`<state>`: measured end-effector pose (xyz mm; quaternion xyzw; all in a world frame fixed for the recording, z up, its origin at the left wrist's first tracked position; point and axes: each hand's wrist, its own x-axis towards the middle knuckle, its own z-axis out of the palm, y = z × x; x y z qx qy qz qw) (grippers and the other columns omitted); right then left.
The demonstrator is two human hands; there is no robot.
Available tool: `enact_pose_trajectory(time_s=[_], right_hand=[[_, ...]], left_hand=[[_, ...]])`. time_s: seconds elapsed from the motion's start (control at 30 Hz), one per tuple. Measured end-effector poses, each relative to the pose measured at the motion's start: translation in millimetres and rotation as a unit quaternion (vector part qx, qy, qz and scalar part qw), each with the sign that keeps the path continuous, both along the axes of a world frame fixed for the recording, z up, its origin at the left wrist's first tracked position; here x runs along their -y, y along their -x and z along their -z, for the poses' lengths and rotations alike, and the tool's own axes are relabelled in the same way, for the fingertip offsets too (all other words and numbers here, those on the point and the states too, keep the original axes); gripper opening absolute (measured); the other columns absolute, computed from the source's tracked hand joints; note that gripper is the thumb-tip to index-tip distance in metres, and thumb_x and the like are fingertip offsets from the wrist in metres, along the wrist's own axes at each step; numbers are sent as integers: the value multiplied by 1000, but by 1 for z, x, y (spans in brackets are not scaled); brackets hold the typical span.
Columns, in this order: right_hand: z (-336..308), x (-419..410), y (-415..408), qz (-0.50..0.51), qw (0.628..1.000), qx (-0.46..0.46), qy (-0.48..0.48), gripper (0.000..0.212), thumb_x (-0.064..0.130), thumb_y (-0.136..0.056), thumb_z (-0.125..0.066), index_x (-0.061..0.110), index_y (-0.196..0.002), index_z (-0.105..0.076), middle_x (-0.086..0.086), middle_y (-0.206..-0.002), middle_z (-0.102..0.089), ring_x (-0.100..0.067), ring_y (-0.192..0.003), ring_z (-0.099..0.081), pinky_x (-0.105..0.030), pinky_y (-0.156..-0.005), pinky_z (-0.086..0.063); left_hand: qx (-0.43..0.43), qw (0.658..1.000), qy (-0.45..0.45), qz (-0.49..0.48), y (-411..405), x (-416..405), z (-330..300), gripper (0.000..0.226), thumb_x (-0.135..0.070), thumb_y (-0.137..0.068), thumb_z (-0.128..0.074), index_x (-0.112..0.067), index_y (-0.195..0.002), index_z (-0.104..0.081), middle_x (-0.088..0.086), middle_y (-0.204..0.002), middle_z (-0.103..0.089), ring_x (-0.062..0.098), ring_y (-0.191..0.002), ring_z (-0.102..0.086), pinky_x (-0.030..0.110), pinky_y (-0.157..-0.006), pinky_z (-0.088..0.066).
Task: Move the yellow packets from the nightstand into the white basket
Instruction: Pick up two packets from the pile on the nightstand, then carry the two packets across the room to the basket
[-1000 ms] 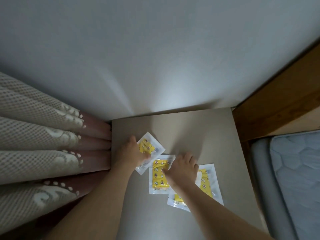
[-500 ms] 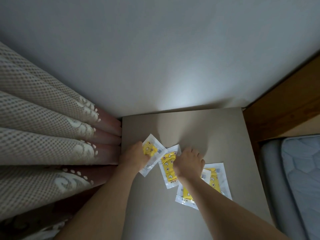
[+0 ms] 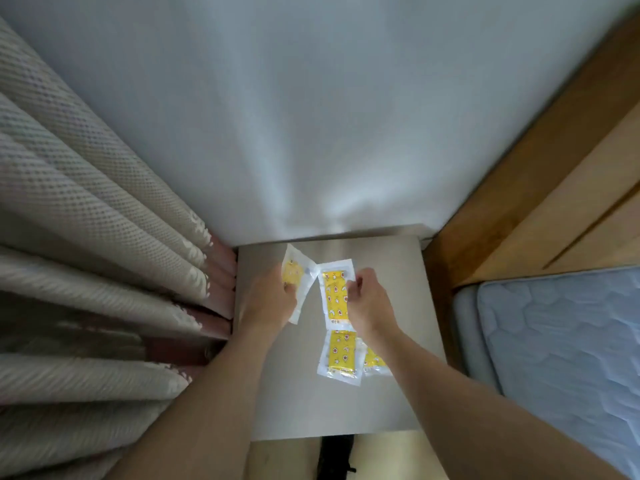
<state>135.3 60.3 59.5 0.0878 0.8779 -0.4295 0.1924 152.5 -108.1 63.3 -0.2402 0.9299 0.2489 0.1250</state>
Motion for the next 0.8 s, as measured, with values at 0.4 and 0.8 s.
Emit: enact_pose_trajectory(time_s=[0.4, 0.8], right_hand=[[-220, -168, -59, 400, 886, -91, 214, 16, 28, -102, -44, 18, -102, -57, -2, -95, -67, -19, -83, -67, -37, -70, -59], [-333, -372, -214, 635, 692, -201, 279, 15, 21, -102, -44, 15, -102, -58, -4, -91, -67, -18, -73, -64, -37, -64, -57]], left_hand=[[-165, 954, -247, 45, -31, -164, -207, 12, -22, -93, -54, -14, -100, -57, -1, -90, -63, 21, -81, -59, 28, -58, -43], [-129, 865, -355, 330, -75, -409, -318, 18, -24, -97, -49, -19, -113, -56, -7, -102, -66, 10, -87, -64, 27, -67, -52]])
